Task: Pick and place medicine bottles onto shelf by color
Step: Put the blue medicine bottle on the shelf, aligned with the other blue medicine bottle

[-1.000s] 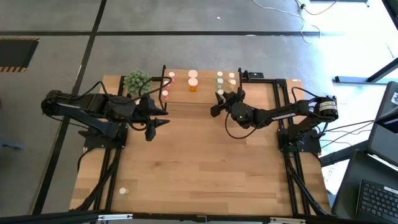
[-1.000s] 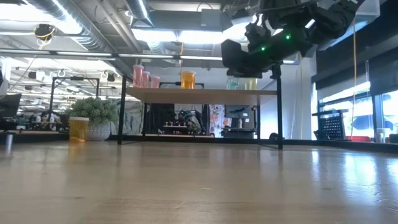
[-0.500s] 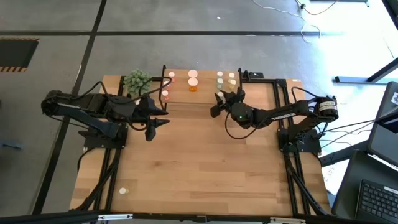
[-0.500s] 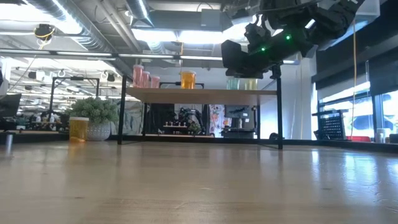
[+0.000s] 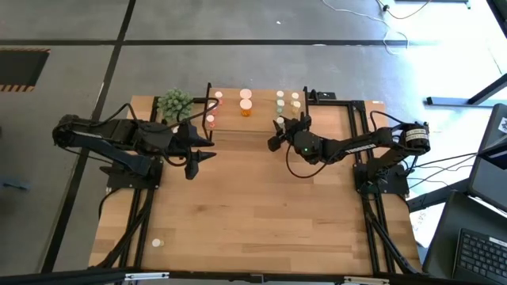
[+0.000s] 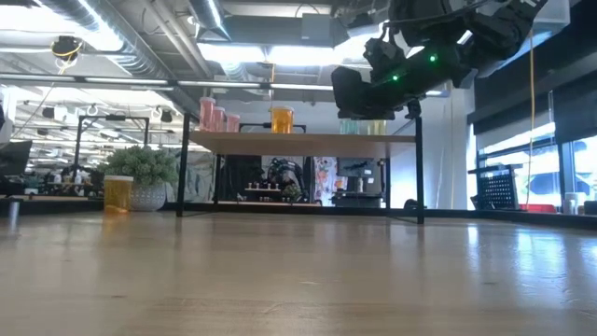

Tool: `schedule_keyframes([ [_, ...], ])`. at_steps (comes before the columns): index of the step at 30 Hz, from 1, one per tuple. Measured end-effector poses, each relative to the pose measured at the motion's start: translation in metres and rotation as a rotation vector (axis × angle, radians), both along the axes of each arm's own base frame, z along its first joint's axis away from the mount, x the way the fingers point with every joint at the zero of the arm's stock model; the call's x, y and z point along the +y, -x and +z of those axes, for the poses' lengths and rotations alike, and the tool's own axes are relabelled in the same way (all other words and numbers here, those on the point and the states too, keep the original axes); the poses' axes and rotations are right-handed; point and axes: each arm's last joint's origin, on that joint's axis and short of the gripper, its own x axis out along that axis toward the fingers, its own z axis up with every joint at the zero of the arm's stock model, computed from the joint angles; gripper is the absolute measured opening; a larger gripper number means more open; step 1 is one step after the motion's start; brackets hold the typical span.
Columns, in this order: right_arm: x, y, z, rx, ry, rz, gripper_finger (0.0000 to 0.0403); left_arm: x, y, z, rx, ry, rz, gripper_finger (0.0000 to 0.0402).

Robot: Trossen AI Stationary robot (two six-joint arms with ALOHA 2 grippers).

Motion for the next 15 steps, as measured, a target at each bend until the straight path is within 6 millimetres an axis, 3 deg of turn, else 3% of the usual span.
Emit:
schedule_keyframes([
  [15,0.0007,-0.0001,0.0006,-0.003,0.005,-0.004,0.0144,-0.0008,-0.0001,-0.0001,0.002,0.011,-0.024,0.016],
])
